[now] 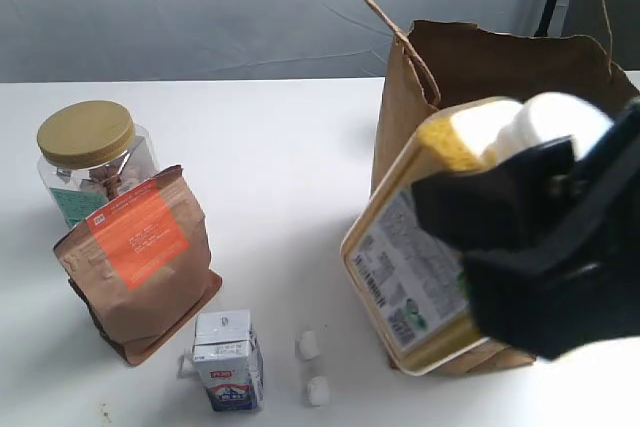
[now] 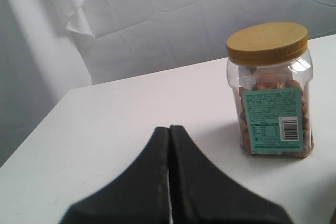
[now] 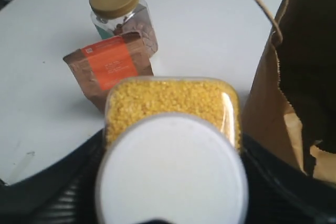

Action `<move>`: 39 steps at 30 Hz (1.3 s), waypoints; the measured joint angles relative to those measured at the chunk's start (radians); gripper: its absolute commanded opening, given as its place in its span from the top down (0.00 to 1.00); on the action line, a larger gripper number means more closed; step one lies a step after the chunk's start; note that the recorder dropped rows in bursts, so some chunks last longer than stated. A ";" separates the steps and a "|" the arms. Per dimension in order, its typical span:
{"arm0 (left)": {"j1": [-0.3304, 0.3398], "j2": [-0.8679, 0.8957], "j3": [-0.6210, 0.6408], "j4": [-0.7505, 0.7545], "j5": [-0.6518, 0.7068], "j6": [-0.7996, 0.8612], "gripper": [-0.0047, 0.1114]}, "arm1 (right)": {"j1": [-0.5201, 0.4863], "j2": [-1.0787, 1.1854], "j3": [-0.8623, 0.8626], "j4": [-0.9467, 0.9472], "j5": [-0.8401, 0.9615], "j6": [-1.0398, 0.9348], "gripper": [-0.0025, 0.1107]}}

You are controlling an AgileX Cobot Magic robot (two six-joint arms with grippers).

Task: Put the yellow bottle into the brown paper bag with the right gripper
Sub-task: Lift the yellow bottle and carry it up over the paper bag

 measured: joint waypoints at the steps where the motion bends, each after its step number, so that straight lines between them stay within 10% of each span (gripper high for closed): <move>1: 0.000 0.000 0.000 0.000 0.000 0.000 0.96 | 0.000 -0.027 0.000 0.007 0.005 -0.003 0.98; 18: 0.000 0.000 0.000 0.000 0.000 0.000 0.96 | 0.000 -0.380 0.002 -0.291 0.111 0.032 0.98; 39: 0.000 0.000 0.000 0.000 0.000 0.000 0.96 | -0.003 -0.088 0.002 -0.639 0.213 0.035 0.98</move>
